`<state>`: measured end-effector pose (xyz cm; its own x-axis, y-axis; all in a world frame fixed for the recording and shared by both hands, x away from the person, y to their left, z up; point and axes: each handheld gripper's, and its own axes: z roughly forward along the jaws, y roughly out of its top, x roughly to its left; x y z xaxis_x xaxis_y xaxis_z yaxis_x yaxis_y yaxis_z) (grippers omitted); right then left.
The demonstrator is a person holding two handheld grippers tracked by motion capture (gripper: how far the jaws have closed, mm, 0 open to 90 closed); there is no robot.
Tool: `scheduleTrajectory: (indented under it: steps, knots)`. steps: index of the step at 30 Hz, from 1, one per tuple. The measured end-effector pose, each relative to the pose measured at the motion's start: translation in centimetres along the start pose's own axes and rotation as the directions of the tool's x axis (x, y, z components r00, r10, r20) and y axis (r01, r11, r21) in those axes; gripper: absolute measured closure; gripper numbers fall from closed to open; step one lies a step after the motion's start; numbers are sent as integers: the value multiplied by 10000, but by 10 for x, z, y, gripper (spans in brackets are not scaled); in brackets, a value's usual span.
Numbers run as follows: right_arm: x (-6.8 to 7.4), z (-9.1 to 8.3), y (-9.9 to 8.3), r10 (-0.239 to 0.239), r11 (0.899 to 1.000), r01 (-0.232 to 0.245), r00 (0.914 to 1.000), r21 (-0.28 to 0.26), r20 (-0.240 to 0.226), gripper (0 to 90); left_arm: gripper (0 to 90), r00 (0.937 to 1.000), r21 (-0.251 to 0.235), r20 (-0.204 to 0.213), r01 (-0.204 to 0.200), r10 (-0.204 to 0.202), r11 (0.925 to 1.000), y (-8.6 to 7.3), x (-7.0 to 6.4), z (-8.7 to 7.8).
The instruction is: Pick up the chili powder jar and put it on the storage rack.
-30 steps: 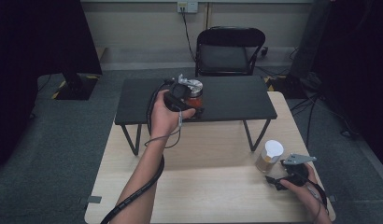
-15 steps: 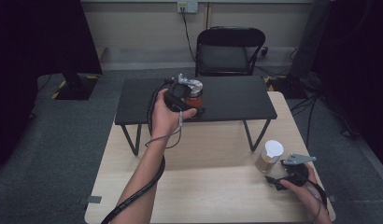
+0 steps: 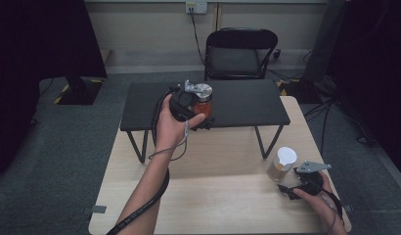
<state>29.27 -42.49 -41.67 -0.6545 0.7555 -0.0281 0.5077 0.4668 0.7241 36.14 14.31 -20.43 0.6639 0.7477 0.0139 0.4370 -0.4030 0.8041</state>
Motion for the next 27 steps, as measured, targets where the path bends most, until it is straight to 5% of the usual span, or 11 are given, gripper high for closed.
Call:
scheduleTrajectory:
  steps: [27]
  knots:
    - [0,0,0,5,10000,-5,10000,14,-4,0,40,9989,-465,390,-258,276,9986,-40,-14,-20]
